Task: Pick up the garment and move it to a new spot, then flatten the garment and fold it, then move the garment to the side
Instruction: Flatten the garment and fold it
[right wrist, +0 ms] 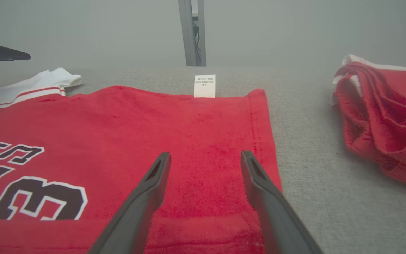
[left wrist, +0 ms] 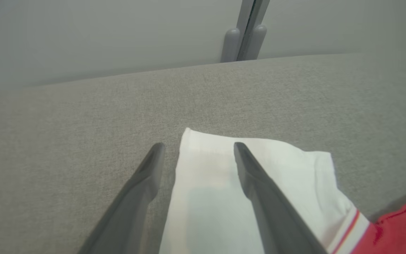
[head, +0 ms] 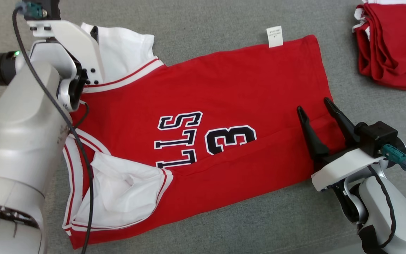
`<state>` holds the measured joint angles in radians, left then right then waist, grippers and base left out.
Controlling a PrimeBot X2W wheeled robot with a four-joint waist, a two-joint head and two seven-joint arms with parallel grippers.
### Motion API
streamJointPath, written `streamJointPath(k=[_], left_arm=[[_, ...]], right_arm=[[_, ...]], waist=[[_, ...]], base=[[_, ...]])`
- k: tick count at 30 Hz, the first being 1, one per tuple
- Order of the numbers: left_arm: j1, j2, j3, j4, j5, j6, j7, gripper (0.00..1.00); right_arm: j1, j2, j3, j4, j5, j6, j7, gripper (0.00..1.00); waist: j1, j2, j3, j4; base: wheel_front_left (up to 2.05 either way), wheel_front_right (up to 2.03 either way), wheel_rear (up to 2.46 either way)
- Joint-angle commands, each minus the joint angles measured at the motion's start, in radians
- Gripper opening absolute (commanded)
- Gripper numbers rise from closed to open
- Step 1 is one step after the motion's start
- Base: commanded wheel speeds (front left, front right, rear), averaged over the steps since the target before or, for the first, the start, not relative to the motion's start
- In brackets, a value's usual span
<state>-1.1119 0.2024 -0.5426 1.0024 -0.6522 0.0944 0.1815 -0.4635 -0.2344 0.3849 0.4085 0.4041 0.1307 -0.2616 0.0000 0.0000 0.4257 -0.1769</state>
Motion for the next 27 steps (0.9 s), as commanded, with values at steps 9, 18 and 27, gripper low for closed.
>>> streamJointPath(k=[9, 18, 27], left_arm=[[-0.175, 0.0, -0.051, 0.163, 0.039, -0.021, 0.112, 1.0], [-0.233, 0.011, -0.078, 0.24, 0.054, -0.048, 0.143, 1.0], [-0.265, 0.029, -0.081, 0.259, 0.043, -0.073, 0.137, 0.0]], right_arm=[[-0.032, 0.009, 0.03, 0.003, -0.008, 0.0, -0.005, 1.0], [-0.043, 0.009, 0.034, 0.005, -0.002, 0.0, -0.005, 1.0], [-0.119, -0.003, 0.046, 0.018, 0.027, 0.0, -0.005, 1.0]], waist=[[0.0, 0.0, 0.07, -0.044], [0.0, 0.0, 0.088, -0.071], [0.0, 0.0, 0.103, -0.077]], base=[[0.0, 0.0, 0.0], [0.0, 0.0, 0.0], [0.0, 0.0, 0.0]])
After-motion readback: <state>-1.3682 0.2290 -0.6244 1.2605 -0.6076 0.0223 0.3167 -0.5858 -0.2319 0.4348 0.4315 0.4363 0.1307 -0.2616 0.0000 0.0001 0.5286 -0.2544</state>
